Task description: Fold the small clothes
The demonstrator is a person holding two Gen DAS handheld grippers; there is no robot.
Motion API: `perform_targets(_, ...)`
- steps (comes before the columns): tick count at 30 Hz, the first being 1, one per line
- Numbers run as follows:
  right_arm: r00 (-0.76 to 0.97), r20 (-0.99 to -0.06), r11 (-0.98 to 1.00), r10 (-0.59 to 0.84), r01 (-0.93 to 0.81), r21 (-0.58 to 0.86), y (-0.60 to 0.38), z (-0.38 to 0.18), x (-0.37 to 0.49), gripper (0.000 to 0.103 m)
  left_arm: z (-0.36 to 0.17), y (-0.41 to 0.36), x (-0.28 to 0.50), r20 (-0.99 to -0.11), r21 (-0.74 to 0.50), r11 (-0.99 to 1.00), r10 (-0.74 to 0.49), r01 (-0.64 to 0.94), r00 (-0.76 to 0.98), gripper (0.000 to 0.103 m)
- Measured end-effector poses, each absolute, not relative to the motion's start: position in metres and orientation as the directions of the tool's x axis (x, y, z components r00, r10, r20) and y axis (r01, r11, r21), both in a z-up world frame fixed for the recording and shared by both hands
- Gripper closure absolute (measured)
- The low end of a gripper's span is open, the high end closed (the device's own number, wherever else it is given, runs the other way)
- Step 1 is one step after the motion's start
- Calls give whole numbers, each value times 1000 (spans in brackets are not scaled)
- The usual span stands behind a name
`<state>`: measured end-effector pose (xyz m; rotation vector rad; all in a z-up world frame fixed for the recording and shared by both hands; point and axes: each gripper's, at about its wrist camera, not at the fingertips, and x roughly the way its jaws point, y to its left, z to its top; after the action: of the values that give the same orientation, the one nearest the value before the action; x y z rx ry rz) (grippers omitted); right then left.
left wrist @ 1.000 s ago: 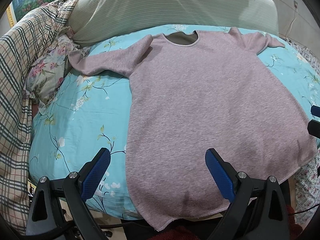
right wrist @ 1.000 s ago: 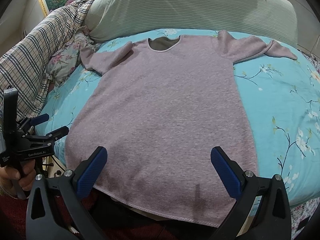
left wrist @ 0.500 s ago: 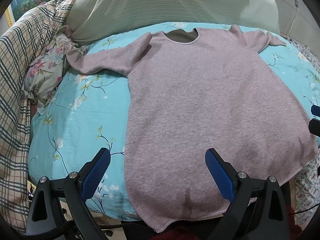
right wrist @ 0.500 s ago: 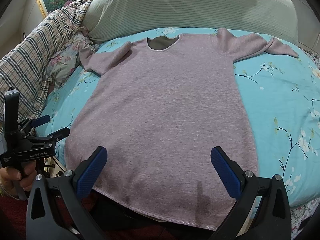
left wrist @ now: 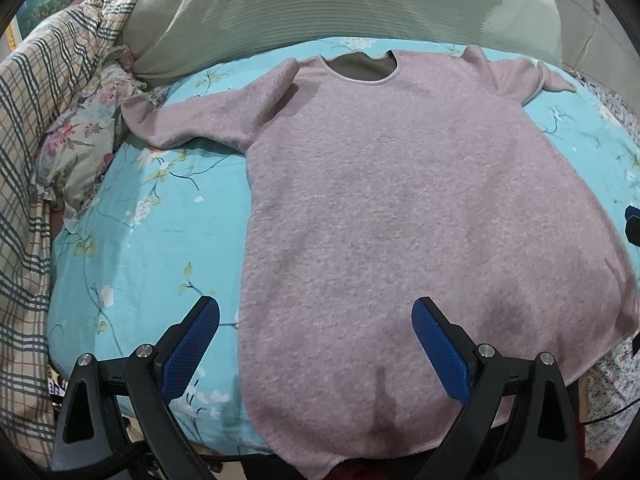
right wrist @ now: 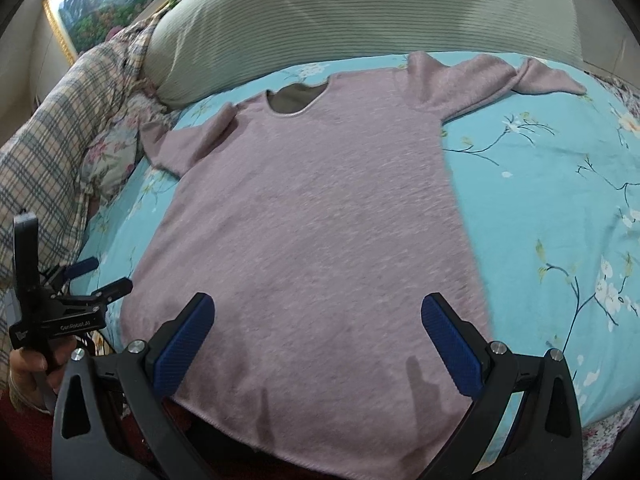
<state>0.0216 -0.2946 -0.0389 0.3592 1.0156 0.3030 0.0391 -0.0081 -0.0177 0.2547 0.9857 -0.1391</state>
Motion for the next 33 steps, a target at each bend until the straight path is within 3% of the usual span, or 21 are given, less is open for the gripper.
perform_targets(9, 568, -744, 871, 351, 94, 483, -376, -52, 74, 1, -19, -5, 80, -826, 184, 966, 53, 180, 561, 5)
perform_targets(14, 605, -744, 863, 284, 178, 474, -421, -52, 117, 18, -19, -7, 102, -828, 172, 971, 50, 168, 558, 5)
perform_targets(20, 622, -758, 845, 197, 284, 453, -477, -61, 183, 25, -22, -12, 126, -834, 178, 970, 59, 167, 549, 5)
perform_targets(33, 580, -814, 709, -33, 588, 390, -599, -118, 355, 25, -53, -42, 173, -885, 146, 969, 39, 197, 465, 5)
